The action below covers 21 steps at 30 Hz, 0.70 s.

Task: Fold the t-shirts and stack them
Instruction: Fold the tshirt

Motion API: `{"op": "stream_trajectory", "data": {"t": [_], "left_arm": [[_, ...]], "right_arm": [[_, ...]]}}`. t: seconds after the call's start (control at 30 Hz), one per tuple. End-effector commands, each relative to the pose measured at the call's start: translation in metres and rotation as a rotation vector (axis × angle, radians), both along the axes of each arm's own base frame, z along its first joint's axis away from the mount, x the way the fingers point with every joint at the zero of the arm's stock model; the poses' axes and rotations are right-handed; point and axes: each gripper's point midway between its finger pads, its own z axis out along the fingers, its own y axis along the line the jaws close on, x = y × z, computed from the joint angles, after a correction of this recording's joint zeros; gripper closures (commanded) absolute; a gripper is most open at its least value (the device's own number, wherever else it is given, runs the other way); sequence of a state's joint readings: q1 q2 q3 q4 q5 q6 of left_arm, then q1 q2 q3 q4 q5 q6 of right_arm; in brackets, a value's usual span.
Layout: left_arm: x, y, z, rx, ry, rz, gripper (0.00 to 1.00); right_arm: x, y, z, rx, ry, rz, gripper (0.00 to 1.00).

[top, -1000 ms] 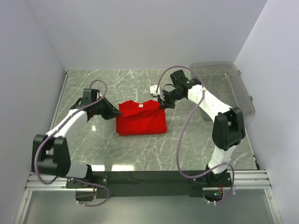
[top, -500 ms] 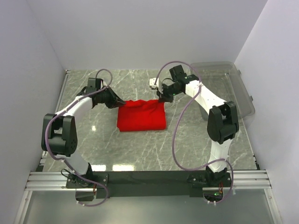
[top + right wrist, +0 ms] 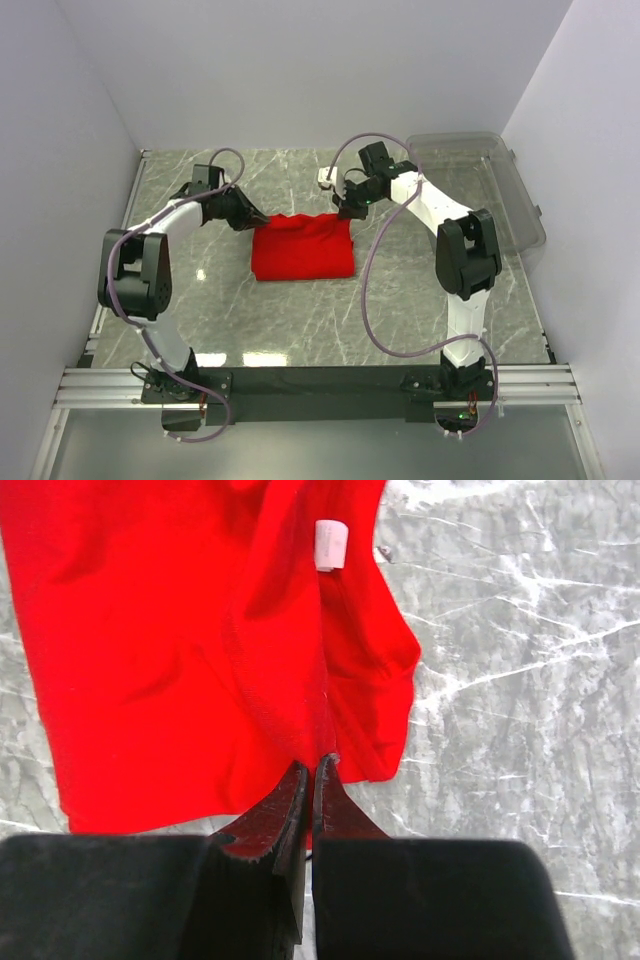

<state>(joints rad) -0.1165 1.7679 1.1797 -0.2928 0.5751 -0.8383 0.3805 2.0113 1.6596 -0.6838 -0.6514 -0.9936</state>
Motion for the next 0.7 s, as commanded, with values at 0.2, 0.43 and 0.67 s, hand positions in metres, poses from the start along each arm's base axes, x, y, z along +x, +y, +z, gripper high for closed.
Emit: {"op": "stream_trajectory", "data": {"t": [0.2,0.43,0.67], "left_arm": [[0.031,0.004,0.017,0.039,-0.078,0.011,0.72],[0.061,0.031,0.07,0.195,-0.258,0.117,0.26],[0.045,0.031,0.123,0.197,-0.488,0.057,0.27]], "right_arm": [[0.047,0.005,0.026,0.053,-0.084,-0.17,0.8],[0.086,-0.001,0.073,0.162,-0.157,-0.425,0.46],[0.019,0.011,0.08,0.231,0.039,-0.214,0.58]]}}
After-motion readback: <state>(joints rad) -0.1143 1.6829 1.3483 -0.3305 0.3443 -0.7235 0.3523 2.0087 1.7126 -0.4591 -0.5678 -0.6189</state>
